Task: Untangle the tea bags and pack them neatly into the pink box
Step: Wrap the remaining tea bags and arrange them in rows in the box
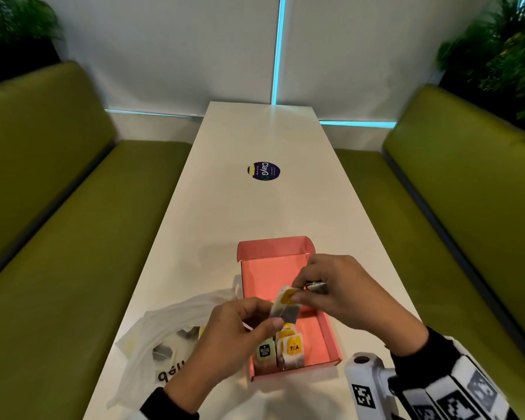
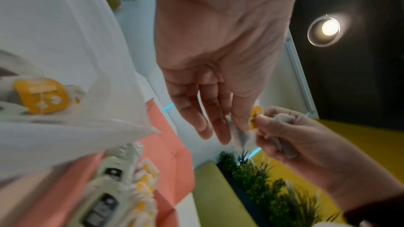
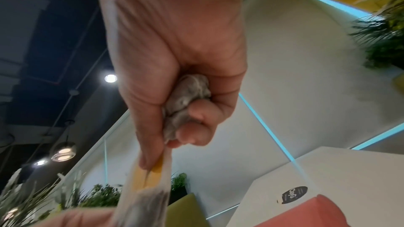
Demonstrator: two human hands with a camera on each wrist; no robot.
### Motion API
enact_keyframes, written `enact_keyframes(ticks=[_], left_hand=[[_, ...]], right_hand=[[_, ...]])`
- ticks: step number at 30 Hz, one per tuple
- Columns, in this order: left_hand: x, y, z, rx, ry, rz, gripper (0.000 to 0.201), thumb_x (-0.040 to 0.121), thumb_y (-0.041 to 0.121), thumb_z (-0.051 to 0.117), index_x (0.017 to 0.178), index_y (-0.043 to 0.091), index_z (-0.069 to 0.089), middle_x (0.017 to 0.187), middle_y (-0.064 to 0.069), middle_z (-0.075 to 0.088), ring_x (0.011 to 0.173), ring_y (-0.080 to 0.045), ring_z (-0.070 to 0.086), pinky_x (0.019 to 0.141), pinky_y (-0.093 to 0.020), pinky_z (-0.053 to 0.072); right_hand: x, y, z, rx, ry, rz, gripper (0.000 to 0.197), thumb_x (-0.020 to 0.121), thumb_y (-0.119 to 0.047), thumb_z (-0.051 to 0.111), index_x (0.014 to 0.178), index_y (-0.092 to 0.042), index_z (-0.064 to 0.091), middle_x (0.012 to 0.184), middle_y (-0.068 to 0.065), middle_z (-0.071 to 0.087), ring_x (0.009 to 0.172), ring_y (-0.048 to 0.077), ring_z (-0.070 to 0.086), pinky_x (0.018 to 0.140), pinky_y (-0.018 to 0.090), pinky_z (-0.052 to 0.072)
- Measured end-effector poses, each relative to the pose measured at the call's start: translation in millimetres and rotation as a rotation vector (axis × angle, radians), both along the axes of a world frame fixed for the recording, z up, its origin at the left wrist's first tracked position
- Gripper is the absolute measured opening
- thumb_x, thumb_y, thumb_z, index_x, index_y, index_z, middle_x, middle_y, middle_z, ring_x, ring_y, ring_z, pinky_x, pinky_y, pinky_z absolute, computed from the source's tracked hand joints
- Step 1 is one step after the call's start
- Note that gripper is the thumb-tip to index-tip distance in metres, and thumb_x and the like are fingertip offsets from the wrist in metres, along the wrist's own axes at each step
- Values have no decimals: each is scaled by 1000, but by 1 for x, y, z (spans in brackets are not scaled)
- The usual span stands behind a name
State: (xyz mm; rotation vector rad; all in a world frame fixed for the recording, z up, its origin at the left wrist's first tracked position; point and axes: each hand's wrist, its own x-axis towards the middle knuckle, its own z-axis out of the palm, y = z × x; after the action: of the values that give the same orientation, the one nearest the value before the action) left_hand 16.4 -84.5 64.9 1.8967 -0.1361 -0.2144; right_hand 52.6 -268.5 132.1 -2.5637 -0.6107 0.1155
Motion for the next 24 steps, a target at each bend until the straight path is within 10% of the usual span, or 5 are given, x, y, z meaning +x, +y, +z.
enact_keyframes(ticks=[6,13,16,20,24], left_hand=[[-5,1,-24,417,-93,-90,9,84,31,66,90,34,71,73,20,62,65,3,56,62,-7,38],[-16,-14,-38,975,-213,-362,31,93,41,38,114,27,57,110,3,63,101,-21,59,78,-29,45],[-20,-17,-28,1051,-173,-448,26,80,44,52,94,29,68,88,-3,66,76,-20,66,55,-29,54],[-26,-15,-53,1071,-156,-418,48,93,26,44,139,20,36,135,-7,39,123,-23,44,87,-33,48],[-26,-12,-63,1020,-184,-359,43,96,26,36,139,26,35,136,-1,38,123,-21,44,86,-31,47]], right_hand=[[11,-18,-18,-216,27,-99,18,84,-37,64,97,-27,72,84,-9,50,80,10,48,66,26,36],[27,-18,-81,-476,123,-143,23,89,-35,56,106,-23,67,112,1,56,102,24,57,69,26,34],[32,-18,-94,-507,153,-163,24,90,-35,55,109,-24,66,116,3,56,105,26,56,75,29,40],[34,-14,-106,-471,176,-207,25,89,-36,57,107,-23,67,113,4,58,105,26,56,75,29,39],[31,-11,-114,-467,130,-245,22,90,-27,52,107,-20,65,113,4,57,103,25,57,77,30,43]])
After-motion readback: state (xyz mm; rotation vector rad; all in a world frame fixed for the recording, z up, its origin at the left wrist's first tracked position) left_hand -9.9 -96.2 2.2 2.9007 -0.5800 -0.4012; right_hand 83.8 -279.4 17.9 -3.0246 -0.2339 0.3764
